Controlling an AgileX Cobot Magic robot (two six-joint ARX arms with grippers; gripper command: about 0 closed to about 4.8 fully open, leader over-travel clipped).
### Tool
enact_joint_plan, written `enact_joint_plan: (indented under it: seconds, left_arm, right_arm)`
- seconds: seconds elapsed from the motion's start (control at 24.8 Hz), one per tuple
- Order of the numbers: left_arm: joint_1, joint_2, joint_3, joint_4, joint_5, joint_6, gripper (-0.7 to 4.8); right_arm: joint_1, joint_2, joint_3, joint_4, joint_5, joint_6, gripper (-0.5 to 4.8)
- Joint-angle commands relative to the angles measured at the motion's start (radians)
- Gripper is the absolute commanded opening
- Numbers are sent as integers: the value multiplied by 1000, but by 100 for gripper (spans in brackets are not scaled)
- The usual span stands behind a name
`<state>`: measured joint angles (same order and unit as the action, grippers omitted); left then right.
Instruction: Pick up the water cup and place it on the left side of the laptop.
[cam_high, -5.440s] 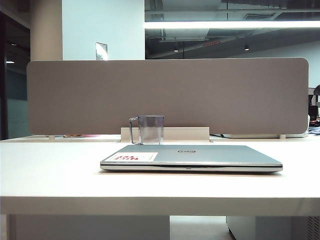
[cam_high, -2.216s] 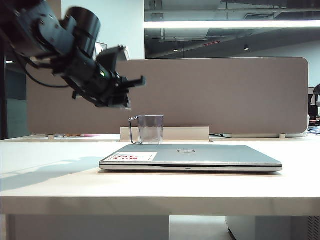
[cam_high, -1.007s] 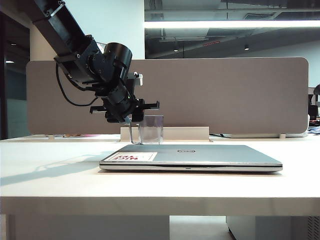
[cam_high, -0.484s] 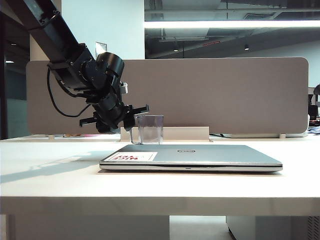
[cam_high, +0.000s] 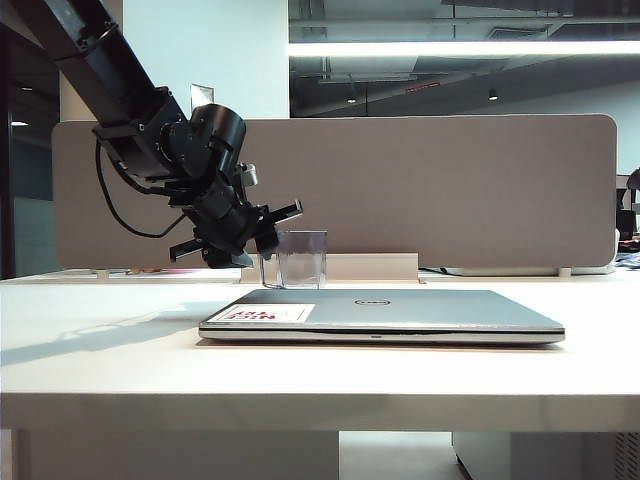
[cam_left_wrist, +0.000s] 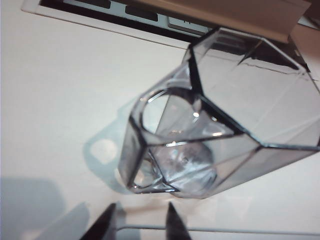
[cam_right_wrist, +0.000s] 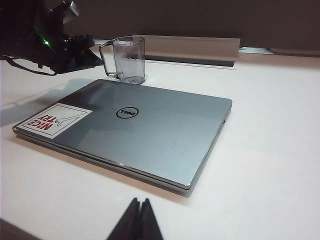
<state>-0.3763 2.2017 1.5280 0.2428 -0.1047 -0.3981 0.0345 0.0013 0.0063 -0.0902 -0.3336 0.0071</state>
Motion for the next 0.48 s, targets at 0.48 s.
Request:
enact_joint_plan:
  seconds: [0.48]
  left_arm:
    - [10,48,98,39,-14,0,122]
  right_arm:
    - [1,-2,-6,-34,-2,0,-8]
